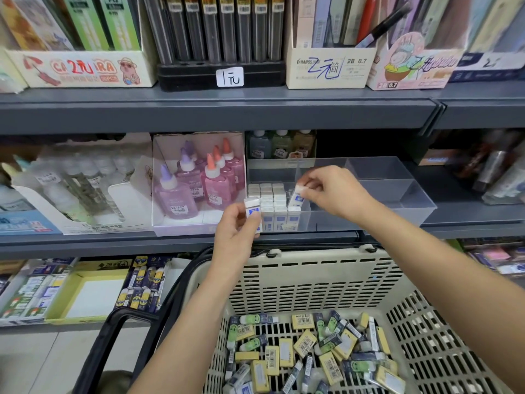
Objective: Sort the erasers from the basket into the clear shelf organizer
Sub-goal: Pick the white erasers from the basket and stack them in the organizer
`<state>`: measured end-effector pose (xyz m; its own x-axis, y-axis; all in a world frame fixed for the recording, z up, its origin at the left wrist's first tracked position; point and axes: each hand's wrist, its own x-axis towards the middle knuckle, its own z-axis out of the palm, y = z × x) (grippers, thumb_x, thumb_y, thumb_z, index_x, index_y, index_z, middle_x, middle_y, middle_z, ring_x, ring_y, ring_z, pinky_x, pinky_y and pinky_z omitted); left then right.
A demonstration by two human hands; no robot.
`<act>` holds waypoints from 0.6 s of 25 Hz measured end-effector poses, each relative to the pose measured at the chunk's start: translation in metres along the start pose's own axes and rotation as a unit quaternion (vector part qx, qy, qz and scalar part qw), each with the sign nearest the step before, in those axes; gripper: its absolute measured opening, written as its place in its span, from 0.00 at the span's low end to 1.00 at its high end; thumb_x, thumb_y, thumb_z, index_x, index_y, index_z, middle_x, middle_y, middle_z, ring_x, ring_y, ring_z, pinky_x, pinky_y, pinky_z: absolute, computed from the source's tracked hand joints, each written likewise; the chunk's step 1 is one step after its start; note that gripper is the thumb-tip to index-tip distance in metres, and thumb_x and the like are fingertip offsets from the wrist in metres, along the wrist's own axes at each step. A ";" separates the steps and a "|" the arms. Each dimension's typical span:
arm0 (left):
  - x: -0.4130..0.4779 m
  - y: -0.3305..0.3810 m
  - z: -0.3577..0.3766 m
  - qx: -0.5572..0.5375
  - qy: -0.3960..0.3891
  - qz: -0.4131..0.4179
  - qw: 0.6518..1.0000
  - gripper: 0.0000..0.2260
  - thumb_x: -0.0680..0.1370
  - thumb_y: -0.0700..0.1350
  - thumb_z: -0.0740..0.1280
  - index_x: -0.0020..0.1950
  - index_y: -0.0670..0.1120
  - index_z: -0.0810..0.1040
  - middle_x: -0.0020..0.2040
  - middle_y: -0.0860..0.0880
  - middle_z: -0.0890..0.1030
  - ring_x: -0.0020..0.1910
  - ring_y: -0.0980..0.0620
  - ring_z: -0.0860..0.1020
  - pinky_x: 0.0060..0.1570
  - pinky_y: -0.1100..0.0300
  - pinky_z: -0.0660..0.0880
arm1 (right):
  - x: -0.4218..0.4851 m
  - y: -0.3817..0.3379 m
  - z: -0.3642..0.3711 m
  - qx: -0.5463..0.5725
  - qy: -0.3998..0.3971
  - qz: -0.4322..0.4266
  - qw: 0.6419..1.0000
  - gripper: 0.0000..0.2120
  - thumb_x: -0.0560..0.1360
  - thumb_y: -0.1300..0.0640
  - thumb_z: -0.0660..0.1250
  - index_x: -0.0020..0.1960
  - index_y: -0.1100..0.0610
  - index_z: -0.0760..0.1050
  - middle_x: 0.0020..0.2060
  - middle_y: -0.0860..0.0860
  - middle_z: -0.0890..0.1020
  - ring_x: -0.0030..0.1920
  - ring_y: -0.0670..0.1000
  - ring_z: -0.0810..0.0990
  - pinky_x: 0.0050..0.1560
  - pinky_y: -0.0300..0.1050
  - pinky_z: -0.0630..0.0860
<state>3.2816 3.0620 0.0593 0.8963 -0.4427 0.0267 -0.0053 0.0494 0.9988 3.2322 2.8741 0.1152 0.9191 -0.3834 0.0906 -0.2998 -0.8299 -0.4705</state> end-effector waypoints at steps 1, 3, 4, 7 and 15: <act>0.000 0.000 -0.001 0.009 0.005 0.004 1.000 0.03 0.78 0.40 0.64 0.49 0.47 0.74 0.45 0.50 0.78 0.45 0.54 0.75 0.49 0.57 0.75 | 0.000 0.000 0.005 0.001 -0.013 0.000 1.000 0.06 0.74 0.56 0.67 0.49 0.50 0.79 0.40 0.44 0.80 0.47 0.47 0.80 0.53 0.50 0.78; 0.000 0.001 -0.001 0.024 0.015 0.006 1.000 0.03 0.77 0.40 0.65 0.50 0.47 0.75 0.44 0.50 0.77 0.44 0.54 0.74 0.51 0.54 0.74 | 0.000 -0.001 0.014 -0.008 -0.037 -0.004 0.999 0.06 0.75 0.57 0.66 0.51 0.50 0.79 0.45 0.46 0.81 0.49 0.49 0.80 0.54 0.51 0.77; 0.000 0.002 -0.001 0.026 0.018 0.004 1.000 0.04 0.77 0.40 0.65 0.50 0.47 0.75 0.43 0.50 0.77 0.44 0.54 0.74 0.50 0.55 0.75 | 0.000 -0.001 0.018 -0.019 -0.046 -0.006 0.999 0.08 0.77 0.58 0.64 0.52 0.51 0.79 0.49 0.48 0.82 0.51 0.50 0.79 0.55 0.52 0.77; -0.001 0.002 -0.001 0.002 0.013 -0.012 1.000 0.08 0.77 0.37 0.64 0.54 0.45 0.77 0.45 0.50 0.80 0.42 0.57 0.77 0.39 0.68 0.76 | 0.002 -0.002 0.022 -0.051 -0.068 -0.009 0.996 0.12 0.79 0.58 0.59 0.55 0.53 0.79 0.56 0.50 0.81 0.55 0.52 0.77 0.57 0.53 0.75; 0.001 -0.001 0.002 -0.016 -0.027 -0.005 0.999 0.09 0.76 0.35 0.65 0.51 0.47 0.79 0.43 0.52 0.81 0.39 0.61 0.78 0.38 0.69 0.77 | -0.018 -0.029 0.016 0.076 0.021 -0.092 0.993 0.09 0.76 0.53 0.65 0.53 0.52 0.80 0.35 0.38 0.76 0.35 0.36 0.73 0.41 0.34 0.69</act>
<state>3.2812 3.0598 0.0583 0.8708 -0.4912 0.0198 0.0181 0.0723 0.9972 3.2286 2.9113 0.1135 0.9425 -0.2502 0.2216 -0.0834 -0.8181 -0.5690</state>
